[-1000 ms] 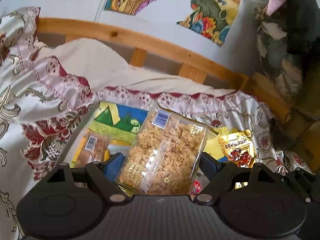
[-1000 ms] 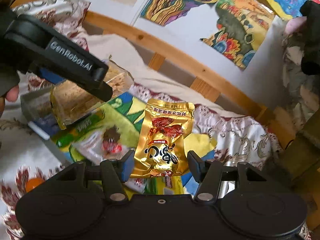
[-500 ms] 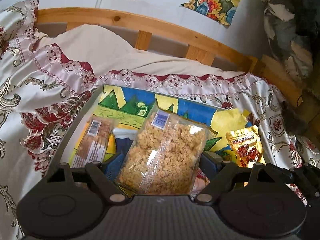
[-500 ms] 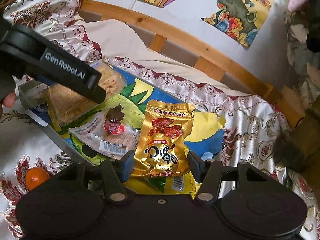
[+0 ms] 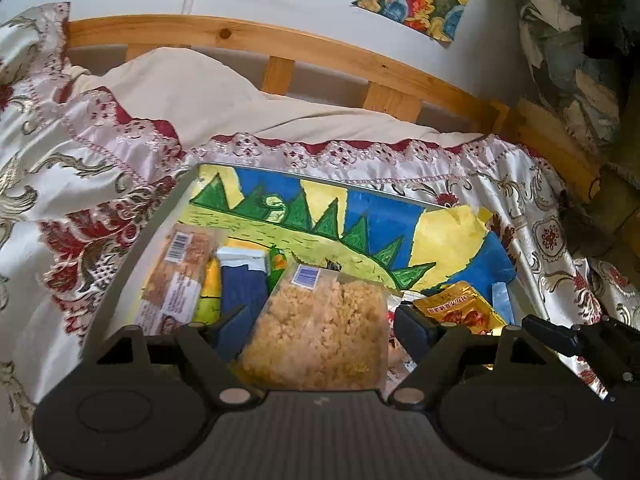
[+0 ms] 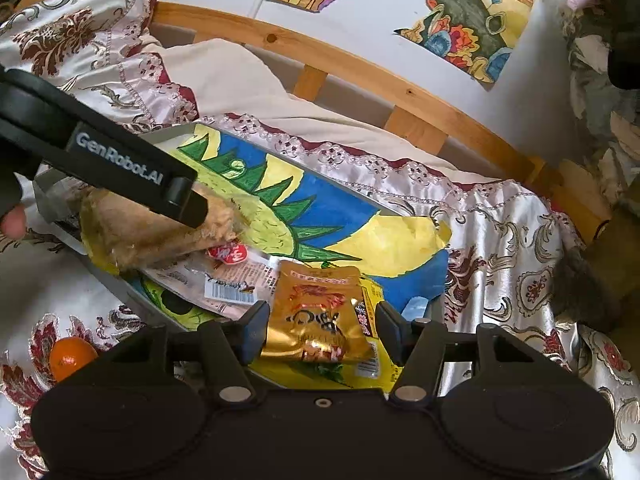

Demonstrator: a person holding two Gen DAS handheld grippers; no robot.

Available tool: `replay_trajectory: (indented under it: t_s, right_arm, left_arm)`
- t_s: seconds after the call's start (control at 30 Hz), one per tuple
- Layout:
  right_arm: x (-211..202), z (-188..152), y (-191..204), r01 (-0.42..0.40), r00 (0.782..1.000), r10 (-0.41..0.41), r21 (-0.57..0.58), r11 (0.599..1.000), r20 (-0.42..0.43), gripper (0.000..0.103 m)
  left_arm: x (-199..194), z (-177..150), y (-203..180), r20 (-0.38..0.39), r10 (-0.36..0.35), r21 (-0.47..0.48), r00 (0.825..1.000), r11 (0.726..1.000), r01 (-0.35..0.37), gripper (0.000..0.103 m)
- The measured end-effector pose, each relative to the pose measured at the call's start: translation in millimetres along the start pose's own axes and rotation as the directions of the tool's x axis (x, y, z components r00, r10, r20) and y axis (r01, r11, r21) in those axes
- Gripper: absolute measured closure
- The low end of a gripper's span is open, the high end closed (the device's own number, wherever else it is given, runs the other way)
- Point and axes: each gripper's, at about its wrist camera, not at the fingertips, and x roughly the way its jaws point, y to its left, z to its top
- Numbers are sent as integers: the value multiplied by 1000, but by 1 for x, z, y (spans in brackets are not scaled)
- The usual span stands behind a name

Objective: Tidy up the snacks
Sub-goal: 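Lower both packets into the tray and open both grippers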

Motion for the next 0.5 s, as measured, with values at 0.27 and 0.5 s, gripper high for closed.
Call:
replay_trajectory:
  t_s: [0.27,0.5]
  right_arm:
    - [-35,7,-19,20,996,-29,109,994,88,28]
    - [-85,10,-45,-12,982,-32,228,974,184,20]
  left_arm:
    - [-41,6,-4,68,39,-10,997,999,-38,8]
    - [-93,8,-17,174,54,16,983,998,-58,2]
